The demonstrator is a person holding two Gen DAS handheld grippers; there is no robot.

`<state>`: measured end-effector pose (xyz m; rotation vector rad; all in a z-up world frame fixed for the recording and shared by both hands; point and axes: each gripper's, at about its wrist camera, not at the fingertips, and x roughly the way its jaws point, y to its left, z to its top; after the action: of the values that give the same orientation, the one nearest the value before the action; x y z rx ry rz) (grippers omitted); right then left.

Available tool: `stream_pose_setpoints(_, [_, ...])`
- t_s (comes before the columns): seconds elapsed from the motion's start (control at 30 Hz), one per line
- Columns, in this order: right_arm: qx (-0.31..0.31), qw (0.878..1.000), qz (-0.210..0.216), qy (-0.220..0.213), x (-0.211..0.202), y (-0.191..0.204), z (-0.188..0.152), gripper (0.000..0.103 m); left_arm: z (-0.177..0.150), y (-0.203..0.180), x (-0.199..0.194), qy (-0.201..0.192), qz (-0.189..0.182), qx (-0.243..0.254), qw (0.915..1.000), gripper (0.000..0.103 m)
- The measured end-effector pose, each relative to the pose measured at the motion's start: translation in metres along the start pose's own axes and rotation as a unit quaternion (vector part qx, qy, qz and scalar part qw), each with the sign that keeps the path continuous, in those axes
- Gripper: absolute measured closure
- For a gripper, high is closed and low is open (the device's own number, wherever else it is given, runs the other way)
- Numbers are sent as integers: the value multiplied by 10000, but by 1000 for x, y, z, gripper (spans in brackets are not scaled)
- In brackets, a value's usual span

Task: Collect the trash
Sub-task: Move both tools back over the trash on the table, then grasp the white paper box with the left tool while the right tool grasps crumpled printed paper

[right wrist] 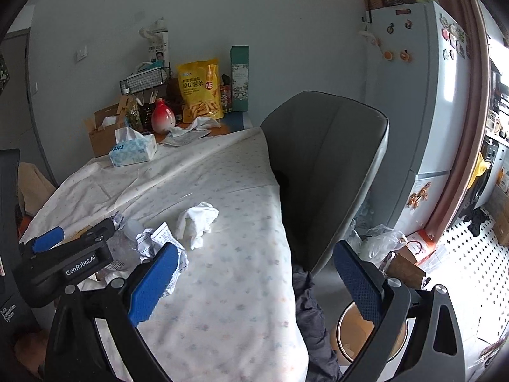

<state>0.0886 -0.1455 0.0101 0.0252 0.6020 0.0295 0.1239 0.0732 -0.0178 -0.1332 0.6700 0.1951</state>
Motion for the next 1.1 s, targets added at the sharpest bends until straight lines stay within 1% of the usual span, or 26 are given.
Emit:
stream_pose_setpoints(0.27, [-466, 9983, 273, 225, 14, 36, 8, 7, -5, 42, 10, 123, 383, -543, 9977, 8])
stream_pose_setpoints(0.37, [-600, 9975, 270, 255, 17, 43, 8, 7, -9, 53, 16, 208, 460, -715, 9962, 8])
stream_pose_setpoints(0.53, [-652, 9966, 304, 403, 25, 45, 5, 7, -14, 61, 27, 328, 531, -836, 9945, 8])
stream_pose_setpoints(0.77, [-635, 9958, 325, 567, 45, 47, -3, 8, -20, 60, 40, 384, 492, -815, 9947, 8])
stream_pose_setpoints(0.93, [-661, 9950, 373, 648, 53, 53, -8, 8, -26, 64, 48, 499, 569, -829, 9937, 8])
stream_pose_setpoints(1.0, [-669, 9948, 373, 672, 56, 54, -10, 8, -28, 66, 50, 531, 579, -861, 9932, 11])
stream_pose_setpoints(1.07, [-659, 9947, 390, 688, 57, 57, -11, 8, -28, 67, 51, 577, 584, -848, 9930, 22])
stream_pose_setpoints(1.1, [-669, 9947, 398, 676, 58, 59, -12, 8, -29, 67, 53, 624, 617, -811, 9928, 25])
